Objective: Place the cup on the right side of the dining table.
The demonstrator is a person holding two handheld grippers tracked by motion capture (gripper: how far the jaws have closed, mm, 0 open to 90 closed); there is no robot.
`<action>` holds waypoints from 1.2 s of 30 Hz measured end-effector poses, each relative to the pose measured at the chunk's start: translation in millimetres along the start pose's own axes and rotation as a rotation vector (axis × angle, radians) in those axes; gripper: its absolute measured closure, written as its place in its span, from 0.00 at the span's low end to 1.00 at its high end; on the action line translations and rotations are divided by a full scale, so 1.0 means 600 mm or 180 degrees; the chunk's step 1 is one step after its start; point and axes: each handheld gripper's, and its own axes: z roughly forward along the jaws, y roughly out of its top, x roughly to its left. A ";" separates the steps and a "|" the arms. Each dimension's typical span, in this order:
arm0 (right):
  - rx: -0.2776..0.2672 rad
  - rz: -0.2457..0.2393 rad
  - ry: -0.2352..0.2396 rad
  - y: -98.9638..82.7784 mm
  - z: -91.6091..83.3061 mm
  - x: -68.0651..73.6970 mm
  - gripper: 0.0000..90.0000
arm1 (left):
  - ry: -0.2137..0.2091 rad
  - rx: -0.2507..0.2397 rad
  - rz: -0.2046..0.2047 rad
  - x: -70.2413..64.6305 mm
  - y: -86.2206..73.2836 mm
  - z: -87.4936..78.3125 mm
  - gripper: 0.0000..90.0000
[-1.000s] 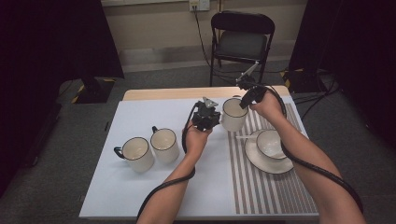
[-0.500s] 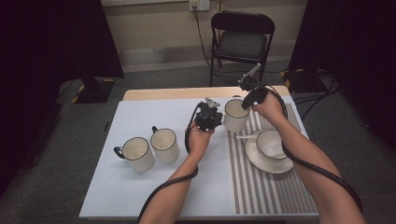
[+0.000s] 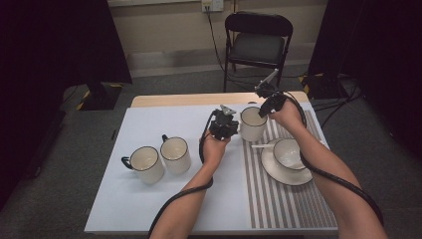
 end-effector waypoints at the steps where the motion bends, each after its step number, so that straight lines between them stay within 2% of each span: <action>1: 0.0001 0.0008 -0.0004 0.000 0.002 -0.001 0.92 | 0.0000 -0.0001 -0.0010 0.000 0.000 0.001 0.89; 6: 0.0004 0.0025 0.0003 -0.001 0.008 -0.003 0.92 | 0.0004 0.0029 -0.0039 0.000 -0.001 0.009 0.89; 9: 0.0004 0.0027 0.0006 -0.002 0.013 -0.008 0.92 | -0.0007 0.0058 -0.0011 -0.001 -0.002 0.013 0.89; 13: 0.0020 0.0030 -0.0004 -0.004 0.017 -0.012 0.92 | -0.0023 0.0068 -0.0060 -0.004 -0.002 0.020 0.89; 14: 0.0033 0.0037 -0.0011 -0.005 0.017 -0.012 0.92 | -0.0014 0.0079 -0.0029 -0.004 -0.002 0.021 0.89; 18: 0.0039 0.0036 -0.0027 -0.006 0.019 -0.014 0.92 | -0.0014 0.0100 -0.0036 -0.006 -0.002 0.025 0.89; 24: 0.0030 0.0068 0.0016 -0.011 0.026 -0.021 0.91 | -0.0005 0.0138 -0.0013 -0.009 -0.003 0.030 0.89; 25: 0.0028 0.0064 0.0014 -0.011 0.027 -0.022 0.91 | -0.0010 0.0124 -0.0055 -0.009 -0.003 0.031 0.89; 31: 0.0038 0.0074 0.0011 -0.009 0.029 -0.020 0.91 | -0.0013 0.0145 -0.0073 -0.007 -0.004 0.032 0.89; 36: 0.0027 0.0084 0.0010 -0.008 0.029 -0.019 0.91 | -0.0028 0.0154 -0.0036 -0.006 -0.003 0.032 0.89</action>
